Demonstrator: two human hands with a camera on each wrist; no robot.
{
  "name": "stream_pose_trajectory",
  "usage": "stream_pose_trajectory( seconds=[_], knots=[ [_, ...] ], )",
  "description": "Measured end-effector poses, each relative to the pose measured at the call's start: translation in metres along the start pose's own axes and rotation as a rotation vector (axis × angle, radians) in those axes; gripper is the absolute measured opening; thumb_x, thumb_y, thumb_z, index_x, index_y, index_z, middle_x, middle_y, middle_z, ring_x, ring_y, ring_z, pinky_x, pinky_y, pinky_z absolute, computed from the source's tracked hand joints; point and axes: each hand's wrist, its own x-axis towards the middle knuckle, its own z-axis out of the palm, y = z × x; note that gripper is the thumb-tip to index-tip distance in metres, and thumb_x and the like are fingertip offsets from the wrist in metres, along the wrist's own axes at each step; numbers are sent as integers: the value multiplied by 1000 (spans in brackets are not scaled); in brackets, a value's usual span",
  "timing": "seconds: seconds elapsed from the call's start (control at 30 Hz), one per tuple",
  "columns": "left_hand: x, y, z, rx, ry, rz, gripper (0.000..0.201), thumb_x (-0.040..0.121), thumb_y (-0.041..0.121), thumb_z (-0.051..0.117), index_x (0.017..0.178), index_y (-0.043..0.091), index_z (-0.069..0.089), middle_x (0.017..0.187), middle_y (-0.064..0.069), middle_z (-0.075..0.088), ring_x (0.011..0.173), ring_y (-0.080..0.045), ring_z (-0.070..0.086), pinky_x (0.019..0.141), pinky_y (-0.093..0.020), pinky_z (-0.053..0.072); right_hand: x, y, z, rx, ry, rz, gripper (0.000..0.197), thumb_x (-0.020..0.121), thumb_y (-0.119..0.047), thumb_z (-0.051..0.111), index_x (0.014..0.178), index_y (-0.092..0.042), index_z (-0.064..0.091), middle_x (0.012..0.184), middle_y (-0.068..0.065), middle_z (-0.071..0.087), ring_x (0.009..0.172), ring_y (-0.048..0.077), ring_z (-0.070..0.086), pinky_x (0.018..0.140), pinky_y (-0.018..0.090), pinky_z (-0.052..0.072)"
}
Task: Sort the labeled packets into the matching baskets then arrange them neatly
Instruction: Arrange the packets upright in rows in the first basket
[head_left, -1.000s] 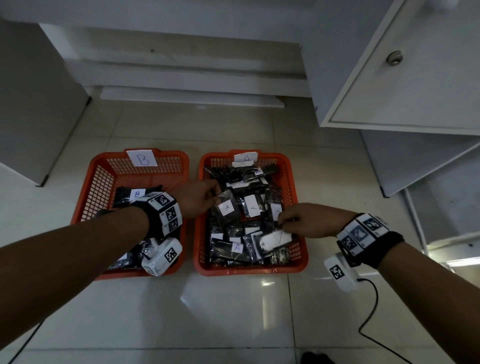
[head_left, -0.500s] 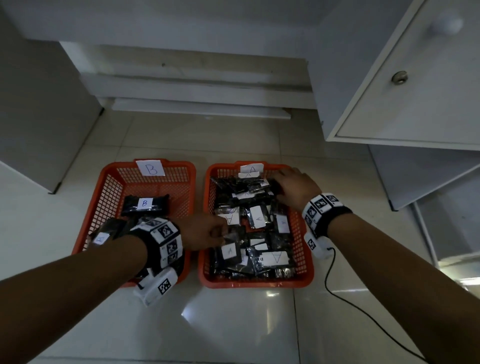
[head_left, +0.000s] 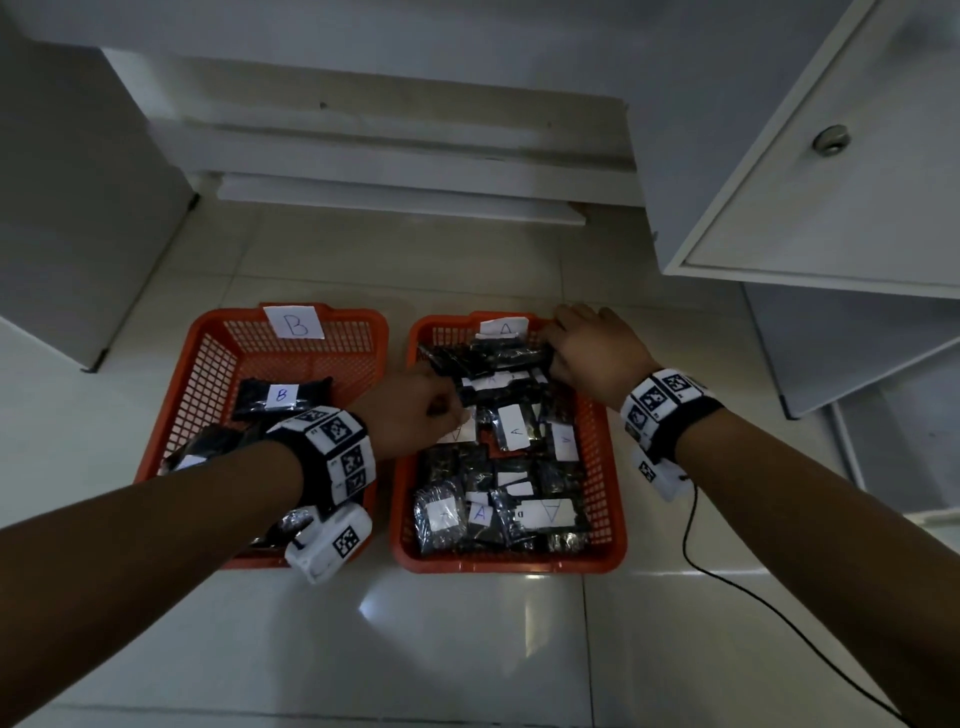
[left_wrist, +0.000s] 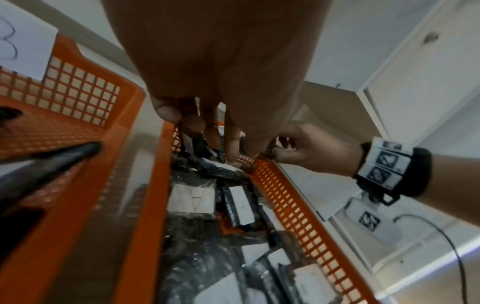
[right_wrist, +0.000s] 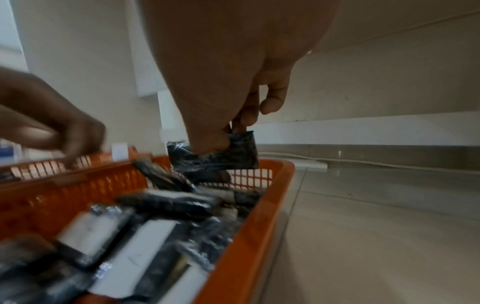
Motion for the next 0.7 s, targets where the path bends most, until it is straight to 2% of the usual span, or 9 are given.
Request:
stream_pose_trajectory(
  seconds=[0.1, 0.17, 0.23, 0.3, 0.37, 0.43, 0.5, 0.57, 0.7],
  knots=[
    [9, 20, -5, -152, 17, -136, 57, 98, 71, 41, 95, 24, 73, 87, 4, 72, 78, -10, 68, 72, -33, 55, -21, -1, -10, 193, 89, 12, 28, 86, -35, 66, 104, -13, 66, 104, 7, 60, 96, 29, 58, 73, 39, 48],
    [16, 32, -5, -365, -26, -258, 79, 93, 84, 24, 98, 24, 75, 89, 3, 76, 86, -13, 71, 82, -34, 56, -37, -9, -12, 331, 129, -29, 25, 91, -33, 62, 109, -16, 66, 109, 2, 58, 97, 20, 54, 72, 36, 48],
    [24, 41, -8, -562, -59, -333, 87, 88, 88, 22, 95, 22, 77, 88, 0, 78, 86, -19, 72, 86, -37, 56, -48, -21, -12, 402, 175, -89, 25, 94, -26, 64, 116, -17, 66, 113, -1, 55, 93, 10, 49, 69, 30, 46],
    [32, 42, -8, -527, -48, -305, 72, 93, 79, 39, 93, 16, 76, 86, -9, 76, 81, -29, 72, 80, -42, 58, -54, -34, -11, 454, 196, -103, 29, 97, -23, 66, 125, -18, 64, 117, -2, 53, 92, 4, 45, 67, 23, 45],
    [38, 33, -9, -379, 59, -303, 47, 101, 54, 53, 89, 13, 73, 80, -9, 74, 77, -29, 71, 70, -38, 57, -55, -45, -6, 578, 206, -5, 31, 98, -28, 68, 127, -20, 60, 123, -4, 50, 95, 5, 51, 71, 20, 48],
    [41, 16, -13, -304, 213, -344, 42, 104, 38, 52, 73, 13, 65, 67, -4, 64, 67, -25, 64, 55, -30, 42, -52, -51, 3, 662, 190, 147, 28, 98, -33, 69, 121, -22, 57, 124, -5, 49, 95, 9, 55, 71, 22, 50],
    [38, 1, -17, -319, 346, -384, 46, 105, 34, 52, 62, 15, 55, 60, -4, 57, 61, -21, 58, 55, -30, 33, -46, -53, 19, 629, 37, 246, 23, 97, -32, 69, 114, -21, 58, 118, -2, 57, 96, 16, 61, 72, 29, 50],
    [31, -10, -23, -323, 419, -412, 48, 105, 33, 52, 59, 17, 52, 58, -4, 56, 59, -18, 55, 58, -32, 31, -40, -57, 34, 610, -151, 295, 26, 95, -29, 70, 116, -16, 62, 111, 1, 66, 99, 19, 65, 75, 30, 47],
    [18, -24, -26, -320, 439, -460, 46, 105, 36, 53, 68, 9, 55, 62, -10, 57, 61, -23, 56, 59, -35, 37, -25, -71, 45, 570, -212, 322, 33, 90, -29, 74, 117, -11, 66, 108, 8, 71, 99, 26, 69, 79, 33, 56]
  ],
)
